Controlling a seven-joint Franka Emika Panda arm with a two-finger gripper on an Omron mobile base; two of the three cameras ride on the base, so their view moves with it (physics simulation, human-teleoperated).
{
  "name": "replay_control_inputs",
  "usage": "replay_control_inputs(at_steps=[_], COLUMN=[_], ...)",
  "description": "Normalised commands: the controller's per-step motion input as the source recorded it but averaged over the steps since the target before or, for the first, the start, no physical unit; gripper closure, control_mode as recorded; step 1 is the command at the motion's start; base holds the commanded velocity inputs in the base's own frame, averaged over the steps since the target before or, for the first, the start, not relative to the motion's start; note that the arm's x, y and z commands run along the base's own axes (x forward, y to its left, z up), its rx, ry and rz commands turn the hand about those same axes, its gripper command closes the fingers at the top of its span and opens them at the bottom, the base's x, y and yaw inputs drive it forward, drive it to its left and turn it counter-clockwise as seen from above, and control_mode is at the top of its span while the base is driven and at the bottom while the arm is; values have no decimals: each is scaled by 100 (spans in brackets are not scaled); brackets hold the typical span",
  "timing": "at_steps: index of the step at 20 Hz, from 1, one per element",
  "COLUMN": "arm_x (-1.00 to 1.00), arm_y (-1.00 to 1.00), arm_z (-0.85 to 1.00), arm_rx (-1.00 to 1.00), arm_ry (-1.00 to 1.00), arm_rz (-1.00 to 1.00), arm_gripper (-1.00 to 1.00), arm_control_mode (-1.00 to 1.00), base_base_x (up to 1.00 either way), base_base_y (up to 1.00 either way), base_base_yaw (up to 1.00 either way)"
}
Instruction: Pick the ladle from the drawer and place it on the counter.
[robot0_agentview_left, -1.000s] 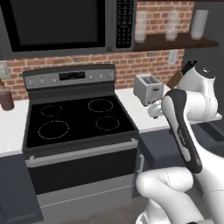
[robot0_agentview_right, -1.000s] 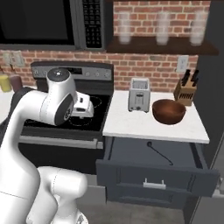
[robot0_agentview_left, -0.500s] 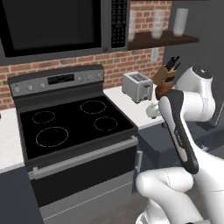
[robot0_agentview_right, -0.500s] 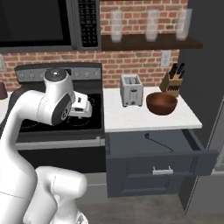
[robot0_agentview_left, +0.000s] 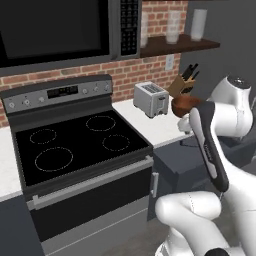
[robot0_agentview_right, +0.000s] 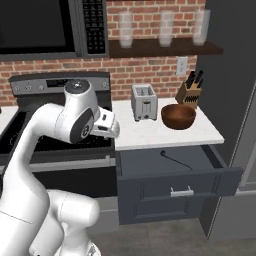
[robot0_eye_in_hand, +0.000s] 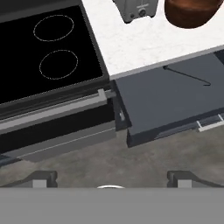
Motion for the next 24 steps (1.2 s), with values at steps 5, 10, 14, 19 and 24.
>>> replay_control_inputs(at_steps=[5, 10, 14, 19, 24], arm_x=[32, 37, 32, 8, 39], arm_y=[-100, -100, -100, -100, -85], arm_z=[-9, -16, -33, -85, -93], arm_rx=[0, 0, 0, 12, 23], arm_ry=[20, 24, 25, 31, 23], arm_rz=[-47, -55, -57, -63, -52], arm_gripper=[-100, -100, -100, -100, -100], arm_control_mode=[-100, -100, -100, -100, -100], base_base_x=[0, 0, 0, 0, 0], base_base_y=[0, 0, 0, 0, 0], base_base_yaw=[0, 0, 0, 0, 0])
